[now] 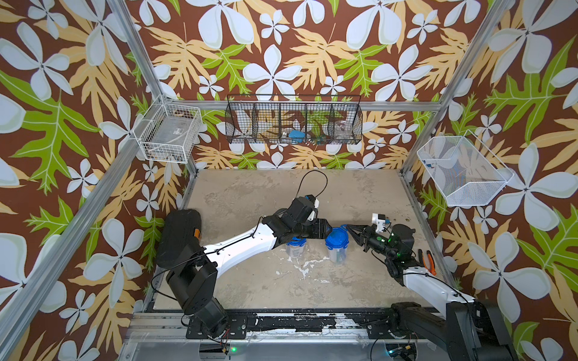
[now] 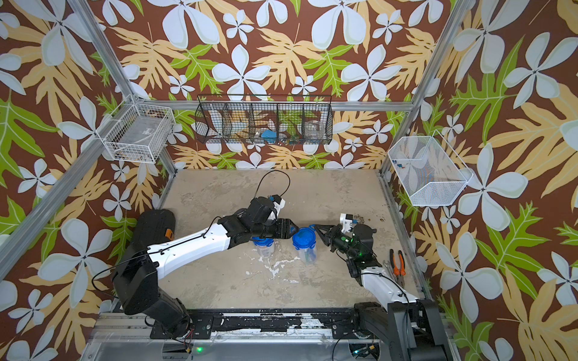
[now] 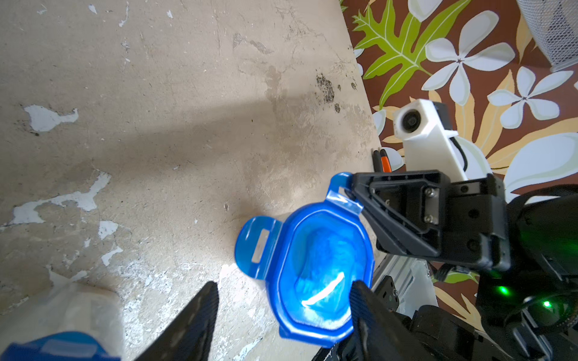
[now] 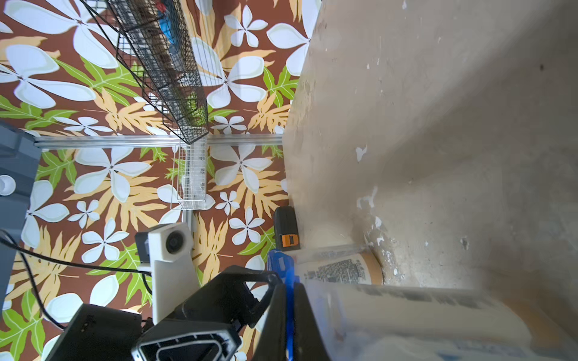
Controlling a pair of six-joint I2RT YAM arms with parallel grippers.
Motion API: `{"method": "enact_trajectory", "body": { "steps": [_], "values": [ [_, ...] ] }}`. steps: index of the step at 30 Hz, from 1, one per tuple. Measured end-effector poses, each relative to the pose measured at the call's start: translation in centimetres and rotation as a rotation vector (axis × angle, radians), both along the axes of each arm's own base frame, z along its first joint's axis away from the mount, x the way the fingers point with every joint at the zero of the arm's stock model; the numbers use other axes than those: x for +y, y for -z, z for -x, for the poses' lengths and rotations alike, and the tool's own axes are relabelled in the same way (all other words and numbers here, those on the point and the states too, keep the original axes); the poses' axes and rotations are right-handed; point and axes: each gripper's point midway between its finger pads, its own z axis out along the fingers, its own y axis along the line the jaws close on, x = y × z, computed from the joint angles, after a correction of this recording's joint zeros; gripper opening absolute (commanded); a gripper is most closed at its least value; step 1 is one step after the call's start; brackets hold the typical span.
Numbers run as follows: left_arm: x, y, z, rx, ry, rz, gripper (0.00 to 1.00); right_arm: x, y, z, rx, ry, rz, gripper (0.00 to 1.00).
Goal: Take out toiletry kits
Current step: Place the container at the center of the board.
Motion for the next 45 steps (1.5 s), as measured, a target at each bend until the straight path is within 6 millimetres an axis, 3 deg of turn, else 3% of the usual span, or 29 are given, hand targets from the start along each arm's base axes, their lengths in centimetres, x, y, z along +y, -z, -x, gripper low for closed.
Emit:
{"method": "enact_trajectory", "body": {
  "steps": [5,11,14,20,23,30,40,45],
  "values": [
    [-0.6,0.1,0.6,0.007,0.024,0.014,0.74,-0.7,-1.2,-1.2,-0.060,-0.010,0.047,0.00],
    [-1.2,0.7,1.0,0.015,0.039,0.007,0.74,-2.6,1.0,-1.0,-0.021,0.021,0.070,0.00],
    [-1.5,0.1,0.7,0.006,0.038,0.016,0.74,-2.5,1.3,-0.7,-0.010,0.008,0.052,0.00],
    [-1.6,-2.4,-0.4,-0.045,0.012,0.041,0.73,-1.1,-2.1,-0.4,-0.095,-0.042,0.042,0.00],
    [-1.2,-2.8,-0.8,-0.052,-0.002,0.041,0.73,-0.2,-2.7,0.4,-0.101,-0.077,0.021,0.00],
    [-0.8,-1.5,-1.0,-0.033,-0.015,0.008,0.72,-0.1,0.3,0.9,-0.008,-0.081,-0.020,0.00],
    [-1.1,-0.3,-0.7,-0.006,0.000,-0.005,0.73,-1.5,0.5,0.3,-0.053,-0.038,-0.031,0.00],
    [-1.8,0.4,0.1,0.007,0.025,-0.012,0.76,-1.6,0.7,0.4,-0.063,-0.046,-0.017,0.18]
  ]
}}
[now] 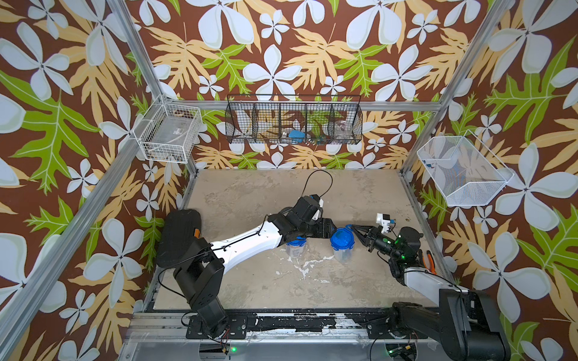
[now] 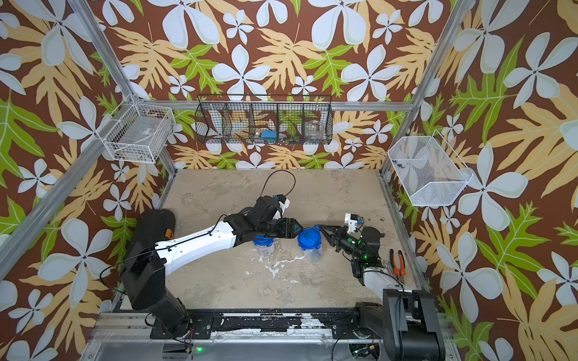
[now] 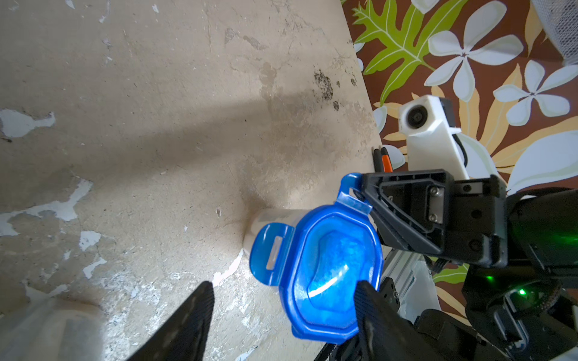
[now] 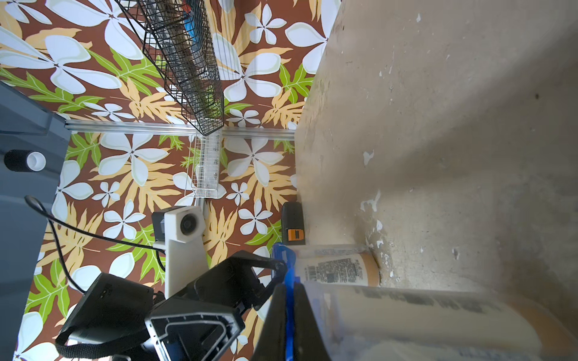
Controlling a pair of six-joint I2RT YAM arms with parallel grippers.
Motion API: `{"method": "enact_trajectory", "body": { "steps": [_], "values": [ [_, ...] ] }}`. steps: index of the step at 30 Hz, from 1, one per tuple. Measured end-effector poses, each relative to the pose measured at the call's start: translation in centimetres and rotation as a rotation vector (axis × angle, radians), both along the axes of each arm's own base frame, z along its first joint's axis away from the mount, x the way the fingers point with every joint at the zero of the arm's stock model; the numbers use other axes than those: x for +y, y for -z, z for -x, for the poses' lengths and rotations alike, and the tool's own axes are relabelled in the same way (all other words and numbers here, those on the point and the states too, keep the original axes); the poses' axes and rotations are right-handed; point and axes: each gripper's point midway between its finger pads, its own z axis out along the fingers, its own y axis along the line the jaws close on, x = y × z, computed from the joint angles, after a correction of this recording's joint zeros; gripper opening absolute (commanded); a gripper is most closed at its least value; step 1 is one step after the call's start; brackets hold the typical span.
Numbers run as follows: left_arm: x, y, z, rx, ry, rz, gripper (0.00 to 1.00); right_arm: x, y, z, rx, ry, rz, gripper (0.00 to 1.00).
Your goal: Take out toiletry kits
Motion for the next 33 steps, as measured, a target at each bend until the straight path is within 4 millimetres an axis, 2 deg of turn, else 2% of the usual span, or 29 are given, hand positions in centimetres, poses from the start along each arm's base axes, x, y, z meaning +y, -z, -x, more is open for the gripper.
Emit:
{"method": "enact_trajectory", "body": {
  "steps": [6,9,12,17,23,28,33],
  "values": [
    [-0.4,1.1,1.0,0.021,0.029,-0.003,0.78,-0.1,0.2,0.2,-0.005,-0.006,0.069,0.38],
    [-0.8,1.3,1.1,0.026,0.037,0.010,0.78,-0.6,0.1,-0.3,-0.016,0.010,0.140,0.60],
    [-1.2,1.4,1.2,0.029,0.048,0.021,0.78,-1.2,0.3,-0.7,-0.011,0.029,0.235,0.66],
    [-2.0,1.0,1.1,0.034,0.059,0.043,0.78,-3.1,-0.1,-1.0,-0.005,0.084,0.442,0.69],
    [-2.7,0.4,0.6,0.009,0.068,0.057,0.80,-6.5,-0.7,-0.3,0.029,0.166,0.732,0.65],
    [-3.4,-0.1,-0.1,-0.007,0.067,0.068,0.80,-8.0,2.0,1.8,0.124,0.150,0.862,0.59],
    [-3.9,0.5,-0.2,0.005,0.077,0.067,0.80,-6.3,4.8,3.7,0.182,0.051,0.895,0.58]
  ]
}}
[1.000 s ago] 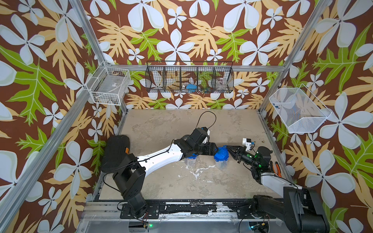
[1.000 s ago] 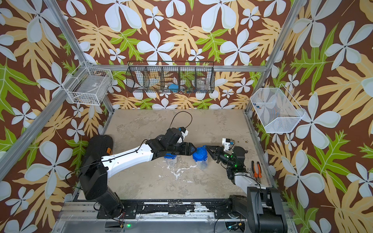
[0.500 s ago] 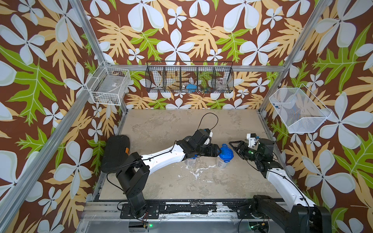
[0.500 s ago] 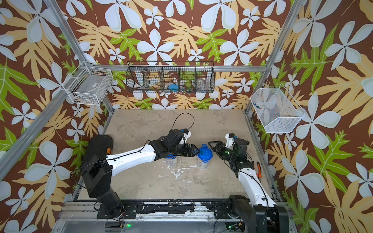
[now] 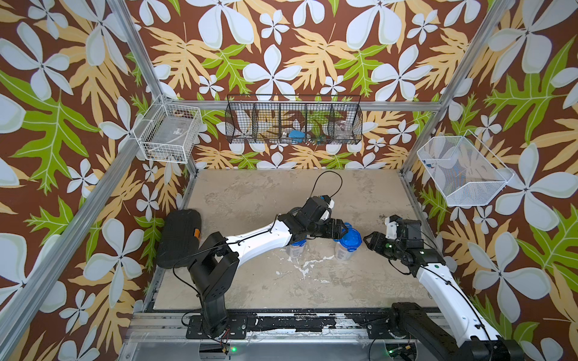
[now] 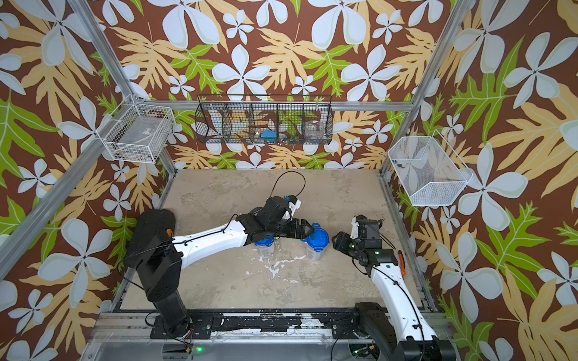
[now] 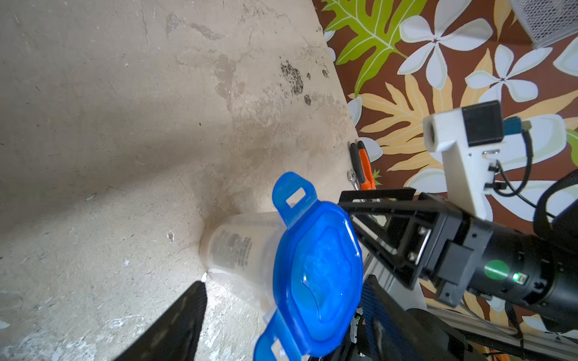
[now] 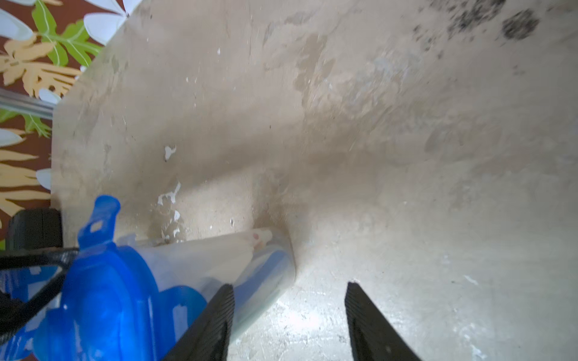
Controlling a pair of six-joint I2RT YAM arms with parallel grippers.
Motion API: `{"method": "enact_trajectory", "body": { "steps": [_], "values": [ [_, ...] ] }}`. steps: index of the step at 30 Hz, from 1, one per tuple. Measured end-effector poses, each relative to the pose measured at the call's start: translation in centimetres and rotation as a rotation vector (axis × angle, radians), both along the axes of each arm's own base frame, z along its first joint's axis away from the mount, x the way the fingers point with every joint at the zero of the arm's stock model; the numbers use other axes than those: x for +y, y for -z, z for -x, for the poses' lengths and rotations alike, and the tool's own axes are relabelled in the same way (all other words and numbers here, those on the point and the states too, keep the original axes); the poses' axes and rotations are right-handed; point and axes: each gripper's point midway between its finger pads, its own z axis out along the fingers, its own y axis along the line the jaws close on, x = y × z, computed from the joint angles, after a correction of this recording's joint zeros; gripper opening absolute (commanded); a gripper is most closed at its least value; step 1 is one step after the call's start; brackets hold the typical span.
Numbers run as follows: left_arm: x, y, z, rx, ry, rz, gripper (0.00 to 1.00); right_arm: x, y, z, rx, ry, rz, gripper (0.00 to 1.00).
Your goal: Take out toiletry kits
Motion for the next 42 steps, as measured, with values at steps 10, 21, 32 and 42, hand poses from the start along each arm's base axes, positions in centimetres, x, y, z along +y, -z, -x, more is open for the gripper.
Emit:
{"method": "enact_trajectory", "body": {
  "steps": [10,21,32,42],
  "values": [
    [-0.2,1.6,0.9,0.029,0.015,-0.023,0.79,2.0,3.3,0.4,0.052,-0.009,-0.128,0.58],
    [-0.3,2.3,0.2,0.019,-0.008,-0.046,0.76,3.6,3.1,-1.3,0.014,-0.020,-0.242,0.58],
    [-0.6,2.2,-0.1,0.021,-0.008,-0.049,0.76,3.7,6.3,-0.6,0.085,0.030,-0.287,0.57],
    [-0.4,1.1,-1.2,-0.004,-0.026,-0.064,0.80,-0.9,2.8,-2.4,-0.067,0.168,-0.324,0.62]
  ]
}}
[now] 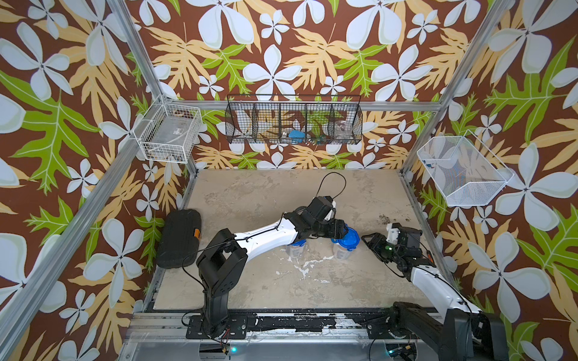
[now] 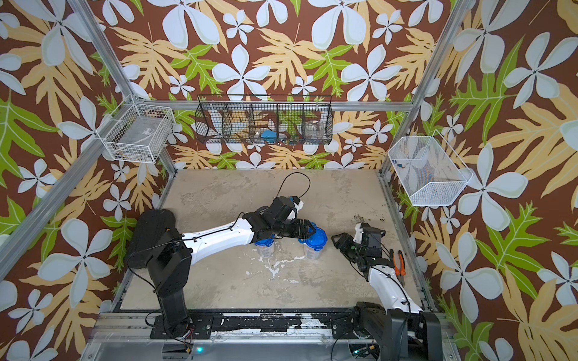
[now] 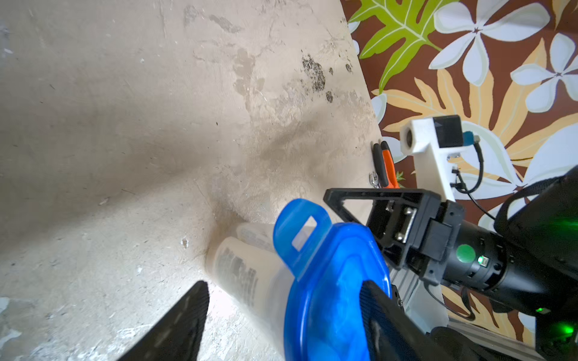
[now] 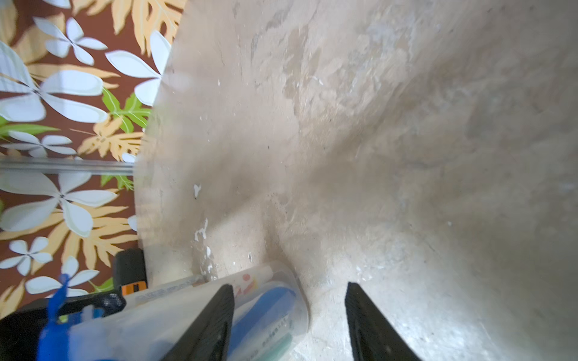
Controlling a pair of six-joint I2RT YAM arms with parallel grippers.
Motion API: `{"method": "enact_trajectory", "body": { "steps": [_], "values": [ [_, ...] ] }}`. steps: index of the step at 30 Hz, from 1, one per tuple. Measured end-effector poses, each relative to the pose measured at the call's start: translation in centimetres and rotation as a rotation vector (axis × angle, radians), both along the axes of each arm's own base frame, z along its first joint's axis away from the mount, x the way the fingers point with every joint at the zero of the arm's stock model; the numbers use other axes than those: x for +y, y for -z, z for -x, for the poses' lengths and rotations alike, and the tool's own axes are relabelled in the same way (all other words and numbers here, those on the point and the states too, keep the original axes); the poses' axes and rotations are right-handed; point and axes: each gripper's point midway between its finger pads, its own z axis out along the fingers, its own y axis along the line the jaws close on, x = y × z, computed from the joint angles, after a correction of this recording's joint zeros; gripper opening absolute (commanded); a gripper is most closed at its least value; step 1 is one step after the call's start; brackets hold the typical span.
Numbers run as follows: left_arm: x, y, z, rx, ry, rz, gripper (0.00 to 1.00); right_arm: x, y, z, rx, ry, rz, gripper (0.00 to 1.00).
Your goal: Take out toiletry kits
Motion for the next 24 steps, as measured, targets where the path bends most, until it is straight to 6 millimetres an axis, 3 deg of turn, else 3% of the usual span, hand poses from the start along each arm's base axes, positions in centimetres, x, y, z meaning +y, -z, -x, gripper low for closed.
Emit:
{"method": "enact_trajectory", "body": {
  "steps": [5,9,14,24],
  "values": [
    [-0.3,-2.1,-0.1,-0.031,0.009,0.042,0.81,1.0,-3.4,0.1,-0.179,0.009,-0.129,0.70],
    [-0.2,-0.8,0.8,-0.007,0.028,0.028,0.81,1.9,-4.2,1.1,-0.251,0.064,-0.298,0.74],
    [0.1,1.1,1.9,0.038,0.036,0.009,0.81,3.7,-6.7,0.8,-0.308,0.046,-0.412,0.66],
    [-0.5,0.7,2.1,0.043,0.041,0.044,0.80,4.2,-5.8,1.1,-0.254,0.114,-0.536,0.54]
  ]
}}
